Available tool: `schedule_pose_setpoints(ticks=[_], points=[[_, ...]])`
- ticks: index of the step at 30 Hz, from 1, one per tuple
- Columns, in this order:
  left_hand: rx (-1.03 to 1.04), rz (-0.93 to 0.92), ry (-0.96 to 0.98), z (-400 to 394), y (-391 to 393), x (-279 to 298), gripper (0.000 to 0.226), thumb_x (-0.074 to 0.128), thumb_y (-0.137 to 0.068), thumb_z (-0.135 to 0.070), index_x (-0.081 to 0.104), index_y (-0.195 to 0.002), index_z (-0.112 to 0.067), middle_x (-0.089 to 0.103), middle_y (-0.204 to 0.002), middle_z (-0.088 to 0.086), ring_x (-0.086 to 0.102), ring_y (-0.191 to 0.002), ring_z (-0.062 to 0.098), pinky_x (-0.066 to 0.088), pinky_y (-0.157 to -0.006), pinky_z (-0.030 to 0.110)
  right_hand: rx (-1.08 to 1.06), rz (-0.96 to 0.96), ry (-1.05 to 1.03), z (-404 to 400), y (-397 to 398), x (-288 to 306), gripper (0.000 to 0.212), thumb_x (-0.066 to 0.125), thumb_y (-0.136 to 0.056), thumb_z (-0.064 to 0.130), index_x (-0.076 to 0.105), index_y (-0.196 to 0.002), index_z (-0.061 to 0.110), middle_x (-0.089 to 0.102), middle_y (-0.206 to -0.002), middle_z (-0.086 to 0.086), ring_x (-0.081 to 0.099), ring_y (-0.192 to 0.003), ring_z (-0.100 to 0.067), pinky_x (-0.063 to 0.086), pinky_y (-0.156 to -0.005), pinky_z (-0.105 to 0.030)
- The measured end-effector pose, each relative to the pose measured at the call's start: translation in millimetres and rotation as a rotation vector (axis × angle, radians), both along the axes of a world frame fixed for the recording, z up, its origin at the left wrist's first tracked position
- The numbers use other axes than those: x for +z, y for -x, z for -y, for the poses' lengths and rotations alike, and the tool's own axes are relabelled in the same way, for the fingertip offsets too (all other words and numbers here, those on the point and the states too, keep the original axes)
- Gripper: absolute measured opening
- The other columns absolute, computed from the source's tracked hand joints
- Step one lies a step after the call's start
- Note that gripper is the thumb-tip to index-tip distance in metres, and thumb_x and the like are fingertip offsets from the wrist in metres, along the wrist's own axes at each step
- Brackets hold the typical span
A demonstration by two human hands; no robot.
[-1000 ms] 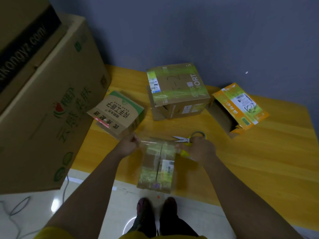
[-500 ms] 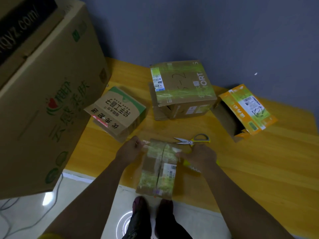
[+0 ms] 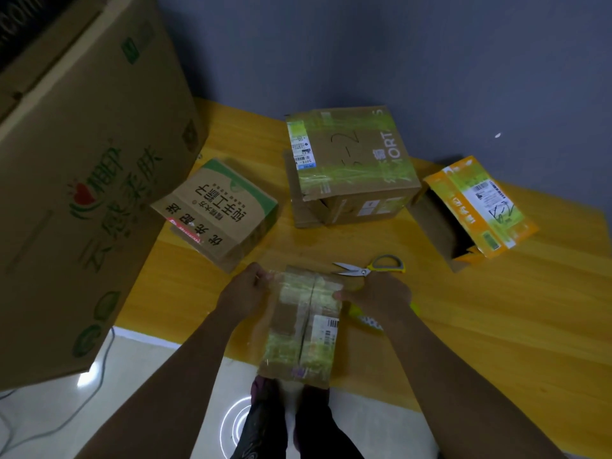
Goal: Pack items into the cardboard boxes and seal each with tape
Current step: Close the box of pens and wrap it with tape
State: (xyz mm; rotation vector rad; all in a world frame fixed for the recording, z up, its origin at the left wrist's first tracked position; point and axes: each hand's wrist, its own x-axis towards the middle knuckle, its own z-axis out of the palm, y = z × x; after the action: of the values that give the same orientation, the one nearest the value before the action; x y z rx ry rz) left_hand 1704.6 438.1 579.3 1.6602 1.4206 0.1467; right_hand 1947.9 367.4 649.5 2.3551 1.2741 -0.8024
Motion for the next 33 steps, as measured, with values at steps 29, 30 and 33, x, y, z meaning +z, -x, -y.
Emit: schedule_pose_setpoints(ticks=[29, 30, 33], points=[[-0.11, -0.306, -0.12, 14, -51, 40, 0.045, 0.048, -0.092, -0.003, 0.035, -0.134, -0.013, 0.033, -0.136, 0.013, 0.039, -0.12, 0.034, 0.043, -0.087, 0.042, 0.033, 0.037, 0.03, -4, 3, 0, 0.059, 0.051, -0.08, 0.075, 0.037, -0.062, 0.021, 0.036, -0.057, 0.001, 0.036, -0.049, -0.011, 0.025, -0.045, -0.026], [-0.086, -0.249, -0.093, 22, -58, 45, 0.043, 0.045, -0.095, -0.009, 0.034, -0.137, -0.014, 0.03, -0.14, 0.014, 0.037, -0.122, 0.036, 0.042, -0.088, 0.044, 0.04, 0.038, 0.026, -4, 2, 0, 0.06, 0.051, -0.079, 0.076, 0.037, -0.061, 0.021, 0.035, -0.057, 0.001, 0.035, -0.048, -0.012, 0.024, -0.045, -0.026], [-0.203, -0.325, 0.096, 45, -79, 55, 0.069, 0.043, -0.098, -0.043, 0.007, -0.152, -0.017, -0.008, -0.158, 0.013, 0.008, -0.143, 0.038, 0.031, -0.107, 0.054, 0.072, 0.037, 0.009, -4, 0, -1, 0.061, 0.052, -0.075, 0.079, 0.046, -0.064, 0.02, 0.041, -0.059, 0.001, 0.042, -0.052, -0.013, 0.029, -0.047, -0.026]])
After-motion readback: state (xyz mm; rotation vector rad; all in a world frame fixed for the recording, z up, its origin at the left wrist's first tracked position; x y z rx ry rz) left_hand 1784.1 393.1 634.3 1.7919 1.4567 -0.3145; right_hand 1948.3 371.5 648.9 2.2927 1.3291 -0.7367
